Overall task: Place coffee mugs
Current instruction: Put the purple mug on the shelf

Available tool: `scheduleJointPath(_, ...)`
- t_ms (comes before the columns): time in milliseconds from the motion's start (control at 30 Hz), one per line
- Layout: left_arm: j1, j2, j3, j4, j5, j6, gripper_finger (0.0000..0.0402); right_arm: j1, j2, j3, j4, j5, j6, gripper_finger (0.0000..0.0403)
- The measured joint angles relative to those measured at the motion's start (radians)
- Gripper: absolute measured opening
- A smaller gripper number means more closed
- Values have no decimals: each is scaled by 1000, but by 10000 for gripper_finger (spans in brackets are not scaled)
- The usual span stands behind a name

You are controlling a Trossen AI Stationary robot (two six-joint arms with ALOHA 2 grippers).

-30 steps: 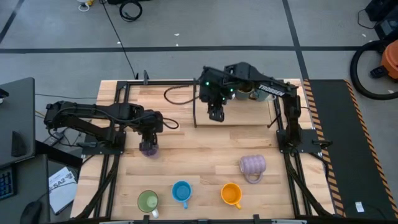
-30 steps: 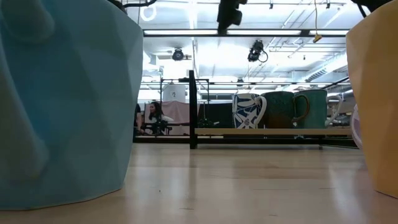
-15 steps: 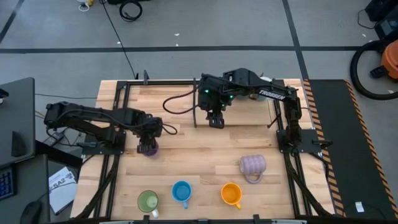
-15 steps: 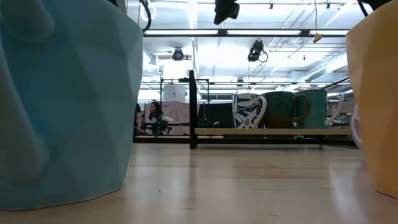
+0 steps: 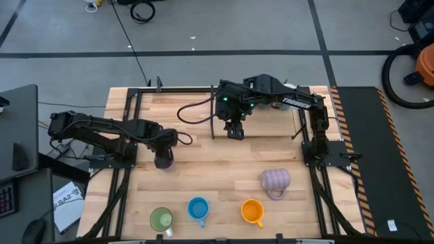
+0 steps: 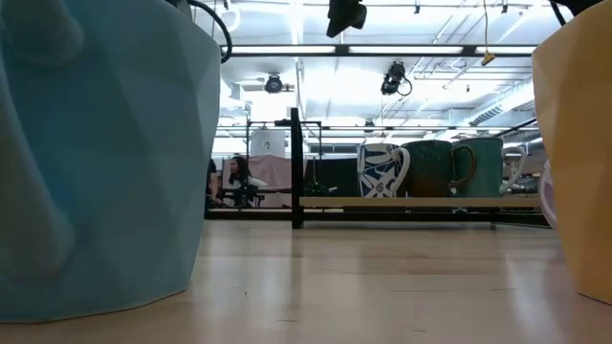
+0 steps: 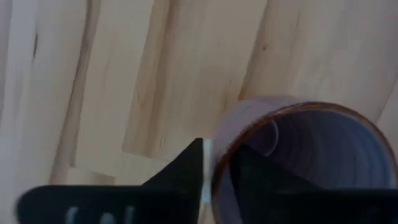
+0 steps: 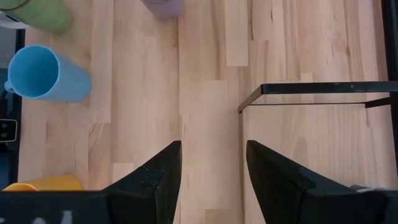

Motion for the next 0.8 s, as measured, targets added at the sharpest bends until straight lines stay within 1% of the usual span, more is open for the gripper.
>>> scheduleJointPath(133, 0, 0, 0, 16, 0, -143, 30, 0, 0, 0, 3, 0, -7, 185)
scheduleJointPath(200, 0, 0, 0, 27, -6, -237, 19, 0, 0, 0, 12, 0, -8, 185)
scheduleJointPath(333, 0, 1, 0, 29, -13, -491, 20, -1, 0, 0, 35, 0, -10, 185)
scheduleJointPath(433, 0, 1, 0, 26, -12, -667, 29, -1, 0, 0, 56, 0, -10, 185)
scheduleJointPath(667, 0, 1, 0, 29, -13, -944, 25, -1, 0, 0, 102, 0, -10, 185)
scheduleJointPath(800, 0, 1, 0, 30, -13, -1077, 31, -1, 0, 0, 116, 0, -35, 185)
